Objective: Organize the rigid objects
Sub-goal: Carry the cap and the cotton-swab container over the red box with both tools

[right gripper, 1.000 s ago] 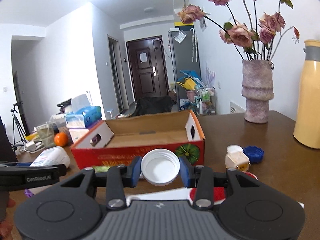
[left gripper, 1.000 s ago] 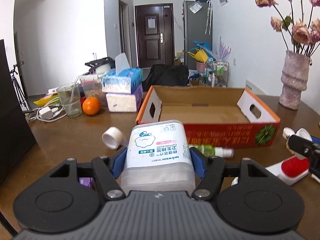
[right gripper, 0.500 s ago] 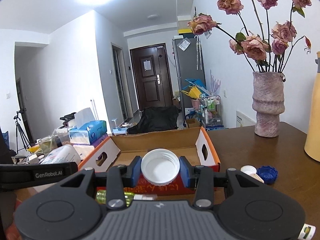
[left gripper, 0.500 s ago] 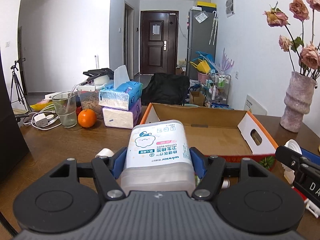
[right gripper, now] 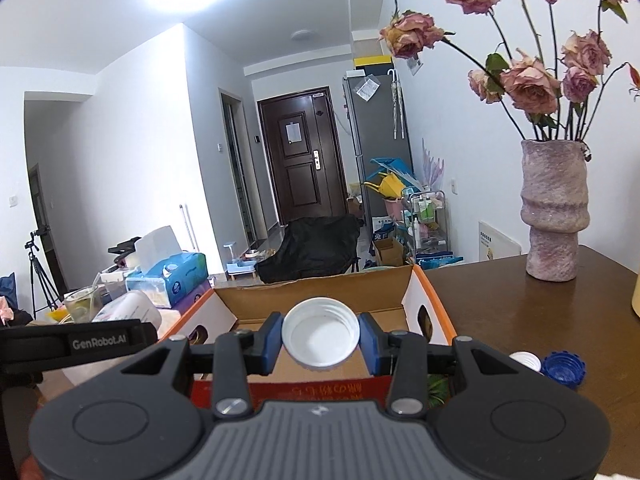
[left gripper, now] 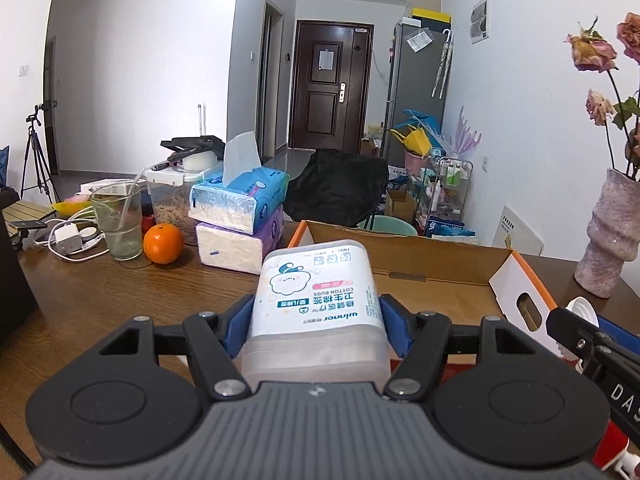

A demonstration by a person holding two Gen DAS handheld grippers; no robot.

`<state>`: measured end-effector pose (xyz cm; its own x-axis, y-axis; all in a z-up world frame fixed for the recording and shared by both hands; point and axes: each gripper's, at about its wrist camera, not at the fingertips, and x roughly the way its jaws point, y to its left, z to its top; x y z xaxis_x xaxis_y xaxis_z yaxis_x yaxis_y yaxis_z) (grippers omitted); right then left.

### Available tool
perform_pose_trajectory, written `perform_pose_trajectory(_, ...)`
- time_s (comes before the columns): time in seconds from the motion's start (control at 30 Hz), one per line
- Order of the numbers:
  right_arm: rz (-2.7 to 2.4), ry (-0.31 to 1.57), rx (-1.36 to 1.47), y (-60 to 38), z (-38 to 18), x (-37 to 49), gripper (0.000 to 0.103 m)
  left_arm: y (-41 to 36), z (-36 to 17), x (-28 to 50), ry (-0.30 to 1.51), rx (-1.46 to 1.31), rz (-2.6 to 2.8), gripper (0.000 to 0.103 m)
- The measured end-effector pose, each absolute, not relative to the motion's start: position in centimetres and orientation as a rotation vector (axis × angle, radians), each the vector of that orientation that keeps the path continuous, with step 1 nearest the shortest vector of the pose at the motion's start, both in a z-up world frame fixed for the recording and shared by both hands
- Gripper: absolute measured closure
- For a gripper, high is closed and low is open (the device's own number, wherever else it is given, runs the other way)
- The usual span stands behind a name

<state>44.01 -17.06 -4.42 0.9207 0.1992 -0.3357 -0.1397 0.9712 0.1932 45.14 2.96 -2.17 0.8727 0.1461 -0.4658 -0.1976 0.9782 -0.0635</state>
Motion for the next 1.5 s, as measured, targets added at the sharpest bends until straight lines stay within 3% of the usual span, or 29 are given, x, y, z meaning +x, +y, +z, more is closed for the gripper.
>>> perform_pose_trajectory(1.5, 0.148, 0.466, 0.068, -15.0, -6.7, 56.8, 0.064, 1.4, -5.1, 58.0, 0.545, -0.032, 0.171, 0.035)
